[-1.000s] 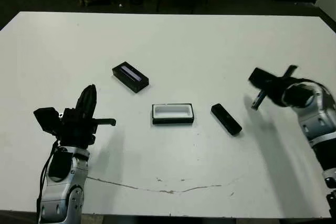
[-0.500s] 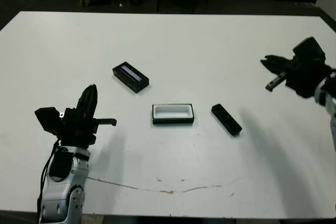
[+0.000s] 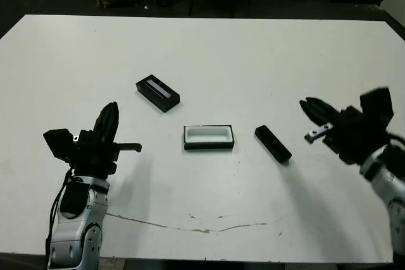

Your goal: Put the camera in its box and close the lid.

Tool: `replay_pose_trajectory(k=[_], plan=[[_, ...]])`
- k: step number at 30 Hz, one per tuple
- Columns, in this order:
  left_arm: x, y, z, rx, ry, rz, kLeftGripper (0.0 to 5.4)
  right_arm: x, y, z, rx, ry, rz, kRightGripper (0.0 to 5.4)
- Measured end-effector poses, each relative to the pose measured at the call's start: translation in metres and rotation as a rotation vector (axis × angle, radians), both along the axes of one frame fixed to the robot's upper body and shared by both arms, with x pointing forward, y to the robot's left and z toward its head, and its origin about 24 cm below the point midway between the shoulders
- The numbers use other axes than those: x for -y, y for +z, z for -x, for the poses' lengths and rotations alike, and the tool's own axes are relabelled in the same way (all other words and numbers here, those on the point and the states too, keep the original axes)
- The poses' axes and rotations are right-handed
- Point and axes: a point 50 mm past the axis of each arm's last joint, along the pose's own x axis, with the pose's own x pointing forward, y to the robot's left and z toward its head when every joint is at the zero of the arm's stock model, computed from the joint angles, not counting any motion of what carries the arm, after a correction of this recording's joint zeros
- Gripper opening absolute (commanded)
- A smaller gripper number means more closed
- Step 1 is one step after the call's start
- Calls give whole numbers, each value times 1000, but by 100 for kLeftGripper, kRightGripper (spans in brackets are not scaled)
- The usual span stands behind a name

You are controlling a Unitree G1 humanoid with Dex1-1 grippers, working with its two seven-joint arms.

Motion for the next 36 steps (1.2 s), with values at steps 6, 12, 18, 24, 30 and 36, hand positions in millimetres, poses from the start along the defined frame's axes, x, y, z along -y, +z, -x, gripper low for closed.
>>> replay_pose_trajectory(k=[6, 12, 18, 24, 30, 36], plan=[[-1, -1, 0, -2, 3, -1, 0, -7, -12, 17, 73, 21, 15, 1], [-1, -1, 0, 1, 3, -2, 0, -13, -18, 25, 98, 42, 108, 1], [-1, -3, 0, 1, -2, -1, 0, -11, -16, 27, -10, 80, 162, 21], [-1, -2, 1, 0, 4, -5, 0, -7, -12, 22, -126, 157, 204, 147], [-1, -2, 1, 1, 0, 2, 0, -2, -10, 18, -203, 195, 226, 282], [0, -3, 1, -7, -1, 4, 0, 1, -12, 13, -227, 207, 253, 415]])
